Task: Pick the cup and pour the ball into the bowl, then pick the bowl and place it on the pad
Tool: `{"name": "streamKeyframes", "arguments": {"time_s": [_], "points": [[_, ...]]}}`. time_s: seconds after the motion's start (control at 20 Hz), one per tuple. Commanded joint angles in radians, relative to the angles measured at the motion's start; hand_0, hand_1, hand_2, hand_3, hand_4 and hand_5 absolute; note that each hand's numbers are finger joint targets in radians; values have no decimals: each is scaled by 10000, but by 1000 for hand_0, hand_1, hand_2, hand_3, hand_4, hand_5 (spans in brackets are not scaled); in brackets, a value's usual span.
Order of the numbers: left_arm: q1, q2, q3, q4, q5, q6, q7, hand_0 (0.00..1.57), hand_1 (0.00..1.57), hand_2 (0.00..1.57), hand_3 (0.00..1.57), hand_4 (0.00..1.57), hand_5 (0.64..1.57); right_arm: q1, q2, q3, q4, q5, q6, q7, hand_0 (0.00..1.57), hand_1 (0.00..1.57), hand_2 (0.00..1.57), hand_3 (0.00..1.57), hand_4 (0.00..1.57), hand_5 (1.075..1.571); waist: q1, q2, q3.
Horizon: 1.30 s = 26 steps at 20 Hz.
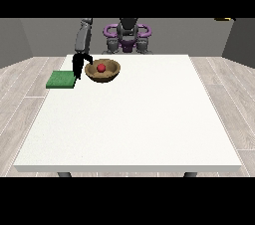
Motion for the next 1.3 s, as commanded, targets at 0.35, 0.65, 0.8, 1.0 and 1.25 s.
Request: {"name": "streamKeyframes", "arguments": {"time_s": [0.35,0.65,0.8,1.0,1.25], "points": [[-428,250,-185,-551,325,-77,534,0,0,0,0,1024,1536,-678,179,-109,340,-101,-544,131,0,0,0,0,444,1547,525,677,220],[-605,304,-61,-556,473,53,489,0,0,0,0,1022,1543,-697,544,-100,42,65,-1314,47,0,0,0,0,498,1556,543,968,227],[-624,760,252,-541,851,-480,448,0,0,0,0,1018,1533,603,51,-304,191,430,-2049,802,1482,1482,1571,449,621,1491,711,1263,217],[-713,850,401,-540,1215,-699,570,0,0,0,0,1056,1528,1352,-480,-119,-356,1159,-2686,919,1571,1571,1571,1571,912,1478,850,1515,208],[-389,810,482,-397,1084,-653,262,0,0,0,0,1143,1520,1419,-1157,159,-1739,1628,-3337,2571,1571,1571,1571,1365,960,1536,876,1330,175]]}}
